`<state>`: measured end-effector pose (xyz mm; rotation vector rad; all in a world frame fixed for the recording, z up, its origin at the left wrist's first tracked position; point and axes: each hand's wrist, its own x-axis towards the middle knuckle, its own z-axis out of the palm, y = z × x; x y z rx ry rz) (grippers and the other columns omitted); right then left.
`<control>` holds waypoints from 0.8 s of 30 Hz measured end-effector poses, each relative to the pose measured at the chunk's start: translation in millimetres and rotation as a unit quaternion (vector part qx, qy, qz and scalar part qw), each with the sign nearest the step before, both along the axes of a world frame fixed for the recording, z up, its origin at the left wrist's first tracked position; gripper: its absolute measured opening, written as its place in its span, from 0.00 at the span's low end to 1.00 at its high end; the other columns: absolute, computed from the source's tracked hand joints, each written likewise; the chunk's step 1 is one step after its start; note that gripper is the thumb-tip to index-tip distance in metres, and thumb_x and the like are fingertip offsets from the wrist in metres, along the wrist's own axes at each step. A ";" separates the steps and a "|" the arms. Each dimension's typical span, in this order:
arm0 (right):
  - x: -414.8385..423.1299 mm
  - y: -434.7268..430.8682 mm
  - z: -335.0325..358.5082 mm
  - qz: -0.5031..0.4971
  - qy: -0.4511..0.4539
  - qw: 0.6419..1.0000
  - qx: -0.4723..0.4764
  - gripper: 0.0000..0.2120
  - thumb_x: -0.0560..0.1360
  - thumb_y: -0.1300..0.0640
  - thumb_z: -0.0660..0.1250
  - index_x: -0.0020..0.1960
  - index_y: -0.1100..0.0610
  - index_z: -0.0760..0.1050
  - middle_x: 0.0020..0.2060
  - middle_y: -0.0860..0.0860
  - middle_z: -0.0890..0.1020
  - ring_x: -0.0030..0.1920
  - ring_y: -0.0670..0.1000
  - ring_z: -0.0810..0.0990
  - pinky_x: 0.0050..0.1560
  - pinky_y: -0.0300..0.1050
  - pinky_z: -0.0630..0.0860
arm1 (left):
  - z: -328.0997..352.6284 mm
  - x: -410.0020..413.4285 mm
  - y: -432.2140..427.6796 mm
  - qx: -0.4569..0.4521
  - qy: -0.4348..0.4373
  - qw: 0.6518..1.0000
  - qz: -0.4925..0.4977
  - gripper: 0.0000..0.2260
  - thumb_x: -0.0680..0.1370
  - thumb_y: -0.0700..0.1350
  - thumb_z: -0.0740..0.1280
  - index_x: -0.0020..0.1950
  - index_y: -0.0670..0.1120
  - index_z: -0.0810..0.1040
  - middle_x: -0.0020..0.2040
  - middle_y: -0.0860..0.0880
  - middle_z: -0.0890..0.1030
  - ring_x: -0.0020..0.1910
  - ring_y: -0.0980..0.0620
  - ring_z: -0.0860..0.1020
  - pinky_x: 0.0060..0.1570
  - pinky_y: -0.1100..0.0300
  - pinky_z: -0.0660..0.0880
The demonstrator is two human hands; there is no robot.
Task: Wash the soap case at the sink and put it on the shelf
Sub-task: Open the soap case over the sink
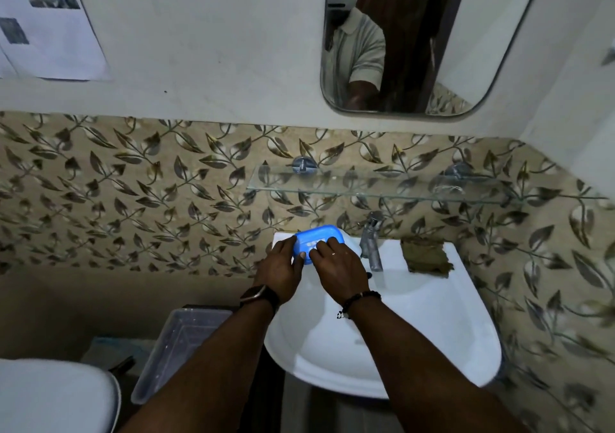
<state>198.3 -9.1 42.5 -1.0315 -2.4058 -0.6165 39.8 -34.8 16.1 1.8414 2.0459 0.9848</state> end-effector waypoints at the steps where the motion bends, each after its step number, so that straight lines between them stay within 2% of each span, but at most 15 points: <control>1: 2.0 -1.5 -0.4 -0.001 0.003 1.000 0.001 0.06 0.71 0.65 0.64 0.41 0.57 0.79 0.35 0.53 0.79 0.37 0.55 0.79 0.31 0.49 0.74 | -0.3 3.2 1.2 0.012 -0.032 0.999 0.005 0.21 0.83 0.51 0.62 0.74 0.43 0.71 0.66 0.42 0.79 0.61 0.42 0.79 0.60 0.53 0.74; 4: 7.8 -5.0 -3.1 -0.006 0.015 1.000 0.011 0.09 0.71 0.66 0.60 0.41 0.57 0.78 0.34 0.53 0.78 0.36 0.55 0.78 0.30 0.49 0.73 | 0.1 12.5 5.6 0.038 -0.119 0.992 0.033 0.17 0.82 0.48 0.66 0.69 0.43 0.76 0.61 0.43 0.83 0.57 0.44 0.81 0.58 0.55 0.73; 8: 18.4 -7.6 -5.5 -0.026 0.008 1.000 0.014 0.09 0.72 0.67 0.61 0.41 0.57 0.77 0.34 0.53 0.77 0.36 0.56 0.78 0.30 0.50 0.74 | -0.6 25.0 10.3 0.033 -0.236 0.969 0.057 0.13 0.79 0.43 0.69 0.64 0.45 0.78 0.56 0.47 0.83 0.43 0.49 0.82 0.48 0.61 0.73; 9: 22.7 -8.6 -5.8 -0.035 0.007 0.999 0.015 0.09 0.71 0.67 0.61 0.40 0.56 0.77 0.34 0.53 0.77 0.37 0.56 0.78 0.31 0.50 0.74 | -1.8 29.8 12.7 0.028 -0.283 0.957 0.058 0.14 0.79 0.42 0.70 0.65 0.45 0.77 0.56 0.46 0.83 0.44 0.48 0.82 0.49 0.60 0.75; 12: 34.6 -13.9 -8.9 -0.042 0.004 0.999 0.008 0.09 0.71 0.68 0.61 0.40 0.56 0.77 0.35 0.53 0.78 0.38 0.56 0.78 0.32 0.51 0.74 | -2.2 40.6 17.7 -0.019 -0.466 0.882 0.063 0.19 0.78 0.36 0.70 0.68 0.39 0.74 0.57 0.38 0.81 0.52 0.37 0.83 0.58 0.44 0.80; 14: 44.2 -19.5 -11.9 -0.046 -0.004 0.999 0.001 0.12 0.71 0.68 0.57 0.42 0.56 0.76 0.37 0.53 0.78 0.39 0.56 0.78 0.33 0.50 0.74 | -3.1 45.3 18.1 -0.044 -0.538 0.841 0.040 0.18 0.78 0.33 0.69 0.67 0.34 0.74 0.56 0.32 0.81 0.52 0.36 0.81 0.57 0.42 0.80; 16: 52.9 -24.2 -15.7 -0.047 -0.009 0.999 -0.002 0.13 0.70 0.67 0.55 0.43 0.55 0.76 0.38 0.53 0.78 0.39 0.56 0.77 0.34 0.48 0.73 | -4.0 49.3 14.9 -0.059 -0.572 0.818 0.010 0.15 0.79 0.32 0.68 0.65 0.32 0.75 0.54 0.32 0.82 0.49 0.38 0.81 0.48 0.48 0.83; 19: 63.8 -27.9 -23.5 -0.056 0.013 0.998 -0.003 0.13 0.70 0.67 0.56 0.45 0.56 0.77 0.40 0.53 0.79 0.41 0.57 0.78 0.37 0.49 0.74 | -5.3 58.1 12.4 -0.065 -0.595 0.801 -0.015 0.12 0.79 0.32 0.67 0.63 0.32 0.77 0.52 0.34 0.82 0.46 0.39 0.82 0.37 0.60 0.84; 22: 84.3 -24.2 -31.7 -0.103 0.061 0.993 -0.012 0.12 0.71 0.64 0.66 0.54 0.59 0.79 0.47 0.56 0.81 0.47 0.59 0.79 0.45 0.51 0.77 | -7.2 70.2 15.6 -0.053 -0.603 0.796 -0.010 0.12 0.79 0.32 0.67 0.63 0.34 0.77 0.52 0.35 0.82 0.49 0.39 0.81 0.38 0.60 0.84; 24: 105.6 -16.3 -33.5 -0.160 0.111 0.981 -0.021 0.13 0.72 0.64 0.68 0.57 0.59 0.78 0.50 0.57 0.81 0.50 0.59 0.79 0.49 0.53 0.77 | -11.6 76.9 19.6 -0.049 -0.600 0.799 0.000 0.12 0.79 0.32 0.67 0.63 0.35 0.77 0.52 0.36 0.82 0.49 0.40 0.81 0.38 0.61 0.83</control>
